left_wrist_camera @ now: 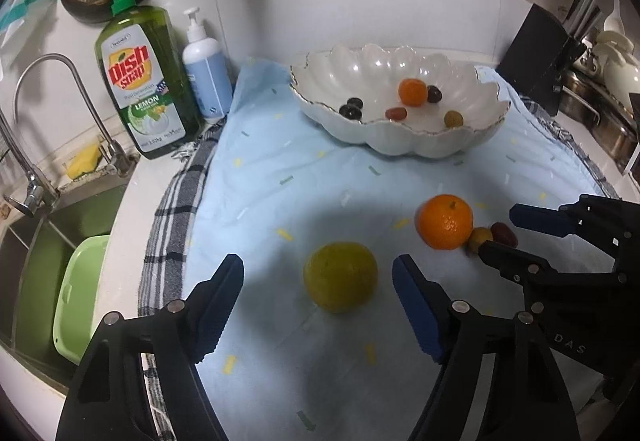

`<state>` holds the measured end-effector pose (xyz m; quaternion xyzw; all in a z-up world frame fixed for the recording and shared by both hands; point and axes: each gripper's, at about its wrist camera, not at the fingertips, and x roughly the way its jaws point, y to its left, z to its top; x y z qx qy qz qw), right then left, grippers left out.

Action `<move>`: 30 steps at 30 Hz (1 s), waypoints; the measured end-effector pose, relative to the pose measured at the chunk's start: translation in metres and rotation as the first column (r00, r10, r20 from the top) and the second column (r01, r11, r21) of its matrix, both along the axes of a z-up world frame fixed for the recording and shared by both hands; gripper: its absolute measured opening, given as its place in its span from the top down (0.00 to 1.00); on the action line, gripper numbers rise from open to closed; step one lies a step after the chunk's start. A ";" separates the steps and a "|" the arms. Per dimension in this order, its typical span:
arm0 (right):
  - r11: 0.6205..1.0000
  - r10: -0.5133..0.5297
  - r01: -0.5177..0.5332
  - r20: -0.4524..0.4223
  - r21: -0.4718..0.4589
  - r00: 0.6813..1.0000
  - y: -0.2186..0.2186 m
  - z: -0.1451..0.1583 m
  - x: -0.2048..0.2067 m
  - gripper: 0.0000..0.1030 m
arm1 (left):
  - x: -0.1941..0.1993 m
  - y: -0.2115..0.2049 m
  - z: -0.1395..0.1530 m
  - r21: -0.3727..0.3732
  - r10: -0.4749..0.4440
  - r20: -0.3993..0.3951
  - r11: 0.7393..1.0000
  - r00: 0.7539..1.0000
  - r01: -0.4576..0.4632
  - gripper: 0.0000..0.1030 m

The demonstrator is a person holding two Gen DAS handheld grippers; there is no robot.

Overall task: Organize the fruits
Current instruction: 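Grasp the small yellow-brown fruit with the right tool while the left tool grasps the large yellow-green citrus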

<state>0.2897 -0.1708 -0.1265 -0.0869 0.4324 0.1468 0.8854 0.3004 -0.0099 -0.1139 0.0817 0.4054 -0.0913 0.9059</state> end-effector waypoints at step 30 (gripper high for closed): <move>0.999 0.000 -0.002 -0.057 -0.041 0.998 0.003 -0.023 0.019 0.76 | 0.021 -0.008 -0.036 -0.039 -0.039 -0.129 0.999 0.991 0.034 0.53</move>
